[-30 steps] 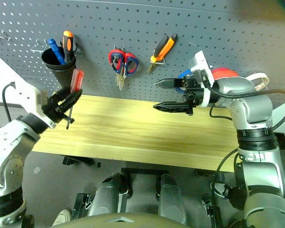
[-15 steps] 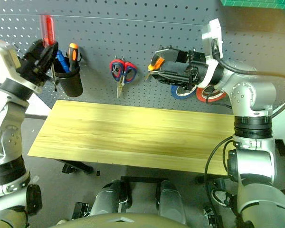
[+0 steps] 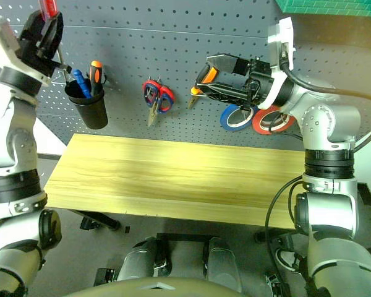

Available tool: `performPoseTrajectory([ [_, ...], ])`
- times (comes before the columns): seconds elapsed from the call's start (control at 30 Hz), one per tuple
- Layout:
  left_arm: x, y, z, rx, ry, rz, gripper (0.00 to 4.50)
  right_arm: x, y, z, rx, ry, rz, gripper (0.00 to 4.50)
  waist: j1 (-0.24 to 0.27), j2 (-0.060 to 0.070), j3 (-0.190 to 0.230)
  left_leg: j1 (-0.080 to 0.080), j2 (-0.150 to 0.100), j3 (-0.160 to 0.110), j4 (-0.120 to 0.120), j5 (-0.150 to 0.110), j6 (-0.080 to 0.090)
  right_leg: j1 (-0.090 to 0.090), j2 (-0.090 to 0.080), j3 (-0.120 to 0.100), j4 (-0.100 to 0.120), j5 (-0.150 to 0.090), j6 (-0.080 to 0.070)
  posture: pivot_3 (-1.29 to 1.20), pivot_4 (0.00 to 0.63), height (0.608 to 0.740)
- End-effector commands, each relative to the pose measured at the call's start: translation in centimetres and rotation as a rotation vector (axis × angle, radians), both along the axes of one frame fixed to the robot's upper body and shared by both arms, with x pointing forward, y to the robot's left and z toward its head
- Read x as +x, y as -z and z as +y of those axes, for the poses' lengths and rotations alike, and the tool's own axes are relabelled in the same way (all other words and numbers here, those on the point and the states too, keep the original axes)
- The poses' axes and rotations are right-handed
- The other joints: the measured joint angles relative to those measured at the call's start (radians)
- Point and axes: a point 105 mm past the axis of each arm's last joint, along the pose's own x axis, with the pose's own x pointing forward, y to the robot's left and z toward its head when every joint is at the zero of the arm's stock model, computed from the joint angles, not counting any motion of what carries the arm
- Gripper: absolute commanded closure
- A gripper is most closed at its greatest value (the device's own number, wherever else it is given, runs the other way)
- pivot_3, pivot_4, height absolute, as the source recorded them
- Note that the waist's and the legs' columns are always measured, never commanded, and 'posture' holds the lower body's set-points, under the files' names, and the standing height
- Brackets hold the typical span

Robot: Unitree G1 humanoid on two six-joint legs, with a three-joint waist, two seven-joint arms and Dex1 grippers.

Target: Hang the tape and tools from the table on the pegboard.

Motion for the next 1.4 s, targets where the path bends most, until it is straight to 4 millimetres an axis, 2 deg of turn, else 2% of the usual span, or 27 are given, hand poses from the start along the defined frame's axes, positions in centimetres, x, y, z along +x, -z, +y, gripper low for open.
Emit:
performPoseTrajectory([
  [0.03,0.9,-0.2,0.7,0.004,-0.043,-0.047,3.61,-0.5,-1.1,-0.5,0.001,0.022,-0.069,0.00,0.000,0.000,0.000,0.000,0.000,0.000,0.000,0.000,0.000,0.000,0.000,0.000,0.000,0.000,0.000,-0.04,0.044,0.730],
  [0.17,2.6,2.2,1.3,-0.021,-0.067,0.007,3.61,-0.5,-0.4,-0.6,-0.038,0.041,-0.076,0.00,0.000,0.000,0.000,0.000,0.000,0.000,0.001,0.000,0.000,0.000,0.000,0.000,0.001,0.000,0.000,-0.06,0.056,0.730],
  [0.33,3.1,5.0,1.4,-0.042,-0.057,0.066,3.61,-0.8,-0.4,-0.9,-0.048,0.052,-0.081,0.00,-0.006,0.000,0.000,0.000,0.000,0.000,0.001,0.000,0.001,-0.001,0.000,0.000,0.002,0.000,0.000,-0.06,0.068,0.730],
  [0.47,3.2,5.9,1.8,-0.063,-0.068,0.084,3.61,-0.8,-0.3,-0.9,-0.054,0.056,-0.082,0.00,-0.016,0.000,0.000,0.000,0.000,-0.001,0.002,0.000,0.001,-0.001,0.000,0.000,0.003,-0.001,0.000,-0.06,0.074,0.730],
  [0.73,2.6,6.3,3.3,-0.026,-0.160,0.083,0.85,-0.8,-0.3,-1.1,-0.069,0.060,-0.081,0.00,-0.023,0.000,0.000,0.001,0.001,-0.001,0.002,0.001,0.001,-0.001,0.000,0.000,0.004,-0.001,-0.001,-0.05,0.076,0.730],
  [0.77,2.3,6.2,3.5,-0.023,-0.163,0.080,0.61,-0.7,-0.2,-1.1,-0.072,0.060,-0.077,0.00,-0.023,0.000,0.000,0.001,0.001,-0.001,0.002,0.001,0.001,-0.001,0.000,0.001,0.004,-0.001,-0.001,-0.05,0.075,0.730],
  [0.8,2.0,6.2,3.5,-0.015,-0.155,0.078,0.19,-0.7,-0.1,-1.1,-0.076,0.059,-0.074,0.00,-0.023,0.000,0.000,0.001,0.001,-0.001,0.002,0.001,0.001,-0.001,0.000,0.000,0.004,-0.001,-0.001,-0.05,0.074,0.730],
  [0.83,1.7,6.1,3.3,-0.003,-0.138,0.076,0.06,-0.8,-0.1,-1.1,-0.079,0.056,-0.070,0.00,-0.023,0.000,0.000,0.001,0.001,-0.001,0.002,0.001,0.001,-0.001,0.000,0.000,0.004,-0.001,-0.001,-0.04,0.073,0.730],
  [1.03,-3.9,6.0,2.0,0.042,0.192,0.112,0.06,-1.0,0.9,-2.1,-0.109,0.037,0.003,0.00,-0.023,0.000,0.000,0.001,0.001,-0.001,0.002,0.000,0.001,-0.001,0.000,0.001,0.004,-0.001,-0.001,-0.02,0.072,0.730],
  [1.13,-7.2,7.7,1.2,0.069,0.423,0.226,0.06,-1.0,2.9,-2.5,-0.144,0.022,0.074,0.00,-0.023,0.001,-0.001,0.002,0.001,-0.002,0.002,-0.001,-0.001,-0.001,0.000,0.001,0.004,-0.001,-0.001,-0.01,0.064,0.730],
  [1.2,-8.5,9.0,1.1,0.096,0.507,0.292,0.06,-1.2,4.3,-2.7,-0.176,0.011,0.105,0.00,-0.019,0.002,-0.004,0.002,0.001,-0.002,0.002,-0.001,-0.001,0.000,-0.001,0.001,0.004,-0.001,-0.001,0.00,0.063,0.730],
  [1.27,-9.3,10.3,0.9,0.136,0.578,0.358,0.06,-1.8,5.4,-2.7,-0.203,-0.013,0.129,0.00,-0.017,0.002,-0.005,0.002,0.001,-0.002,0.002,-0.001,-0.002,0.000,-0.001,0.001,0.004,-0.002,-0.001,0.00,0.061,0.730],
  [1.4,-9.5,12.4,0.8,0.200,0.678,0.472,0.06,-3.2,8.4,-3.3,-0.316,-0.055,0.175,0.00,-0.008,0.003,-0.007,0.002,0.001,-0.002,0.002,-0.001,-0.002,0.000,-0.001,0.001,0.003,-0.002,-0.001,0.00,0.059,0.730],
])
